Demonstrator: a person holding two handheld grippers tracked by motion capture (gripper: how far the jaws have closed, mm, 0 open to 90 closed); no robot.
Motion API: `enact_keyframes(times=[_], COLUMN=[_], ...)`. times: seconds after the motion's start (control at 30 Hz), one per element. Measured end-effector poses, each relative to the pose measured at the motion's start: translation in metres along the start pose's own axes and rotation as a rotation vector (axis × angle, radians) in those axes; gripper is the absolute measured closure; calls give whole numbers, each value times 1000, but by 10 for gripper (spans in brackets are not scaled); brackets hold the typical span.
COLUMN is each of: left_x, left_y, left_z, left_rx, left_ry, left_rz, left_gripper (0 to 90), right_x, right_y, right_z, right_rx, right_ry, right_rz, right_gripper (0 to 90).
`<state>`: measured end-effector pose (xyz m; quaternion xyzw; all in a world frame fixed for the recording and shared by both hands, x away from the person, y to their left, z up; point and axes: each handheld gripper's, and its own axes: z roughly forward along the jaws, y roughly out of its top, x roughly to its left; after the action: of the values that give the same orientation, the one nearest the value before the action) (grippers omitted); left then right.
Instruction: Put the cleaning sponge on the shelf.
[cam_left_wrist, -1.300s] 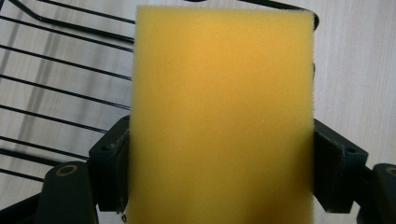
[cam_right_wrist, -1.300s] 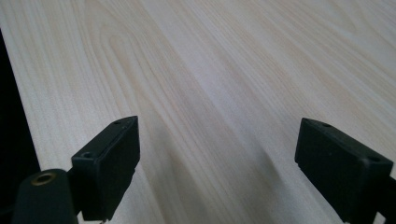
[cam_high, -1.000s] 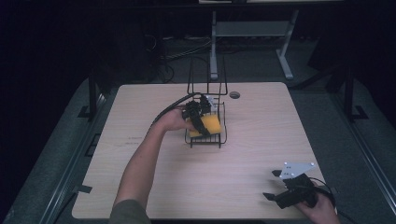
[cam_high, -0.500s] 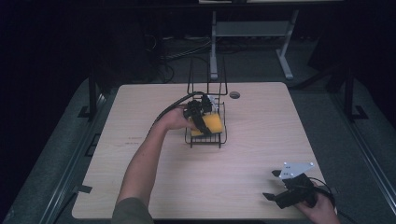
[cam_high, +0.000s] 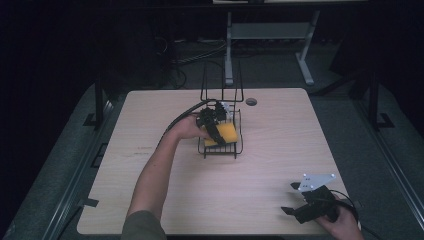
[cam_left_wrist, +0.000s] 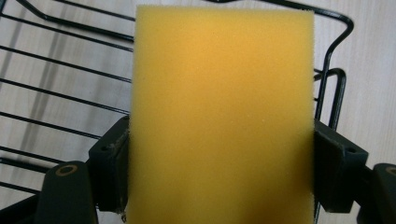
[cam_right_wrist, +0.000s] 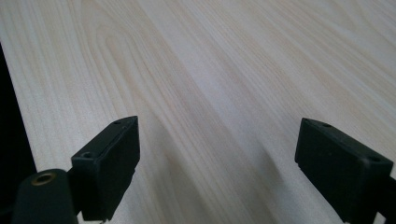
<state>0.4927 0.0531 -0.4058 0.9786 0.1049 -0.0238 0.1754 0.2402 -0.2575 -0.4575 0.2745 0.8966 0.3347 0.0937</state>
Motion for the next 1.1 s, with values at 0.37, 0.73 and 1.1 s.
enact_keyframes(times=[0.37,0.73,1.1], left_x=[0,1,-4], left_y=[0,-2,-12], left_z=[4,-4,-14], left_rx=[2,-18,-45], left_ry=[1,16,37], left_rz=[-4,-19,-12], left_gripper=[207,174,173], right_x=[2,2,3], right_y=[-1,1,2], right_z=[-1,1,3], right_rx=[-6,2,1], right_ry=[-4,-3,0], right_rz=[4,-1,-11], right_gripper=[137,136,136])
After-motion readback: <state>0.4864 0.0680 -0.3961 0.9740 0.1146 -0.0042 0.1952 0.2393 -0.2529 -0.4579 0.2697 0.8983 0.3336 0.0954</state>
